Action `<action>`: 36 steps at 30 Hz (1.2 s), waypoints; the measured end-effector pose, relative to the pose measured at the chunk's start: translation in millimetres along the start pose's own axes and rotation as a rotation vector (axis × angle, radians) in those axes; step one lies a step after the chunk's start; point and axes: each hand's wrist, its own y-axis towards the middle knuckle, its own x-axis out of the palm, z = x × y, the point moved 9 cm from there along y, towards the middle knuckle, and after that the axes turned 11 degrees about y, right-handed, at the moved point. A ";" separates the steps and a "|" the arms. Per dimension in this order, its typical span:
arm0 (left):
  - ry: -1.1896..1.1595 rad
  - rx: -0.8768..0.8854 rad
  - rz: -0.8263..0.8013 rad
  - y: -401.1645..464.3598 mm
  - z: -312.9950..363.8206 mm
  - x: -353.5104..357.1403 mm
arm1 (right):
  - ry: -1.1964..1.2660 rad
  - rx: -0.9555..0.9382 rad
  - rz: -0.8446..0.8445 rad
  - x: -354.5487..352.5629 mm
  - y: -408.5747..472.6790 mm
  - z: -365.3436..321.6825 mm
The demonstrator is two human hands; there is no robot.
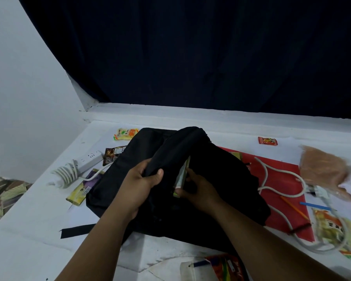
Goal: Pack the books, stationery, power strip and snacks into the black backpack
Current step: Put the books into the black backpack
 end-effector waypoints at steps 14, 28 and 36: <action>0.871 0.352 0.284 -28.8 -42.2 113.7 | -0.126 -0.301 0.594 -112.3 -181.1 23.2; 1.184 0.567 0.226 -38.8 -46.1 171.9 | -0.659 0.658 0.596 -180.0 -292.3 125.7; 1.115 0.433 0.264 -41.3 -45.3 160.9 | -0.572 0.325 0.557 -181.8 -271.4 94.8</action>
